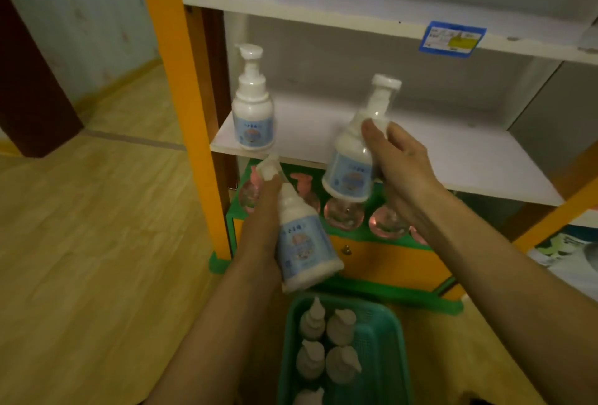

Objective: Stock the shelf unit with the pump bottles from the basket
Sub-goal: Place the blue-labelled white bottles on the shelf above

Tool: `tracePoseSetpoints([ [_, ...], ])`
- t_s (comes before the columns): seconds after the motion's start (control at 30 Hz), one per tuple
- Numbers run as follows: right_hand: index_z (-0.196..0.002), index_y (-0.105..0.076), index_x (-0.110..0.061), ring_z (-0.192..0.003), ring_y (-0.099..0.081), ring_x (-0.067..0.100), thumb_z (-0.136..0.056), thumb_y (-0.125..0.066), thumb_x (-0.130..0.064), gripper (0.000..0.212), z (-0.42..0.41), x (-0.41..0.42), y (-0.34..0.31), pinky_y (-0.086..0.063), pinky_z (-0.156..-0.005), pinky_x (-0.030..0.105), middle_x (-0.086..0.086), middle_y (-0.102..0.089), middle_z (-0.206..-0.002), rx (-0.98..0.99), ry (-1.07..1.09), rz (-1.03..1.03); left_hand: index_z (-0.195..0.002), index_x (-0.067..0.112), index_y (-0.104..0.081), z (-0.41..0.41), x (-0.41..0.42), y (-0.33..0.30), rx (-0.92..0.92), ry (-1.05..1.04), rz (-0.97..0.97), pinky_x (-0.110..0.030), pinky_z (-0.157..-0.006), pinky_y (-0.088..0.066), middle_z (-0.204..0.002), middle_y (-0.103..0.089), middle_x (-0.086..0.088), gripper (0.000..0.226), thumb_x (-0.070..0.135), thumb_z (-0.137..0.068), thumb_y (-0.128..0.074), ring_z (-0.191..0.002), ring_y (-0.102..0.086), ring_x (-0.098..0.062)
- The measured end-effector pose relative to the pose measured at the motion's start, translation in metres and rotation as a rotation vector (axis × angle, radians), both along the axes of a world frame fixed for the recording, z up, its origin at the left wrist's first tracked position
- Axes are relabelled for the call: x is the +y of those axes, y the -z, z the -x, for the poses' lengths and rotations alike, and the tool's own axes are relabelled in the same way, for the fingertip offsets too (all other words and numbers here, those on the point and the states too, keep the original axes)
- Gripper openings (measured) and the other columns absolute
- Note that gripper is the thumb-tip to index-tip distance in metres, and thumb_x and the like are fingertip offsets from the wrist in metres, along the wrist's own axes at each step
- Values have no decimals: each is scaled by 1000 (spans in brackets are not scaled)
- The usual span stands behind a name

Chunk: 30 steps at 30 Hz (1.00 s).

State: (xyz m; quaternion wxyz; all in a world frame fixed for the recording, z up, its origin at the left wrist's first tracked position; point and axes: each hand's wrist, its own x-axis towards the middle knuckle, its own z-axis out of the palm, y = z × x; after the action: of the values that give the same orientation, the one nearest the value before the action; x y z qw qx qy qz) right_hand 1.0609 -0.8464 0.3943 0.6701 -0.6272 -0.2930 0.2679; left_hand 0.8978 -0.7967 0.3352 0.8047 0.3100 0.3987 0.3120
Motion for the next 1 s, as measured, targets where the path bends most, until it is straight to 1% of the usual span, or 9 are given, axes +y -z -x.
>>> tracePoseSetpoints([
  [0.23, -121, -60, -20, -103, -64, 14, -91, -62, -29, 31, -6, 57, -8, -51, -81, 28, -1, -66, -116, -25, -23, -27, -83, 31, -58, -2, 16, 4, -106, -171, -99, -19, -45, -51, -51, -67, 16, 22, 53, -81, -60, -48, -66, -1],
  [0.27, -121, -59, -20, -104, -63, 15, -91, -61, -28, 32, -9, 63, -10, -51, -81, 28, 0, -66, -117, -40, -28, -26, -88, 31, -59, -2, 19, 5, -110, -171, -124, -18, -47, -53, -60, -71, 18, 26, 56, -81, -58, -55, -68, 1],
  [0.37, -127, -57, -19, -107, -61, 17, -90, -62, -27, 38, -18, 80, -13, -48, -79, 27, 3, -64, -122, -97, -26, -6, -127, 28, -52, 2, 33, 7, -75, -41, -167, -40, -93, -53, -124, -64, 6, 85, 82, -62, -54, -110, -63, -13],
  [0.4, -128, -57, -19, -107, -61, 17, -90, -63, -27, 39, -21, 85, -13, -47, -76, 25, 4, -64, -123, -113, -30, 0, -131, 27, -49, 2, 36, 8, -71, -31, -150, -43, -96, -50, -128, -60, 4, 90, 84, -62, -51, -114, -60, -16],
  [0.47, -128, -57, -21, -108, -60, 17, -90, -64, -27, 40, -24, 93, -12, -46, -76, 24, 4, -63, -124, -141, -43, 22, -116, 25, -56, 2, 38, 6, -100, -63, -119, -33, -77, -57, -107, -68, 7, 63, 74, -78, -44, -94, -67, -11],
  [0.53, -128, -58, -23, -111, -59, 18, -90, -63, -27, 38, -26, 100, -9, -46, -83, 27, 2, -62, -125, -156, -53, 43, -91, 28, -59, -3, 33, 4, -148, -148, -41, -19, -47, -53, -67, -72, 12, 34, 59, -87, -47, -59, -69, -4],
  [0.6, -128, -57, -23, -114, -58, 19, -90, -63, -26, 38, -25, 107, -4, -46, -88, 30, 2, -62, -125, -158, -62, 49, -87, 30, -60, -3, 30, -1, -181, -207, 1, -17, -36, -47, -50, -68, 12, 26, 55, -85, -54, -46, -66, -4],
  [0.77, -130, -55, -26, -113, -56, 19, -90, -62, -29, 40, -20, 118, 9, -45, -82, 29, 1, -59, -127, -194, -60, 75, -98, 31, -63, -1, 36, -1, -170, -240, 43, -19, -40, -50, -58, -71, 10, 36, 60, -77, -61, -52, -69, -7],
  [1.0, -132, -53, -27, -114, -55, 20, -92, -59, -29, 41, -21, 119, 10, -44, -84, 30, 1, -57, -127, -223, -62, 92, -111, 34, -62, 2, 36, -3, -64, -189, -3, -45, -82, -56, -93, -73, 1, 43, 59, -77, -63, -82, -72, -20],
])
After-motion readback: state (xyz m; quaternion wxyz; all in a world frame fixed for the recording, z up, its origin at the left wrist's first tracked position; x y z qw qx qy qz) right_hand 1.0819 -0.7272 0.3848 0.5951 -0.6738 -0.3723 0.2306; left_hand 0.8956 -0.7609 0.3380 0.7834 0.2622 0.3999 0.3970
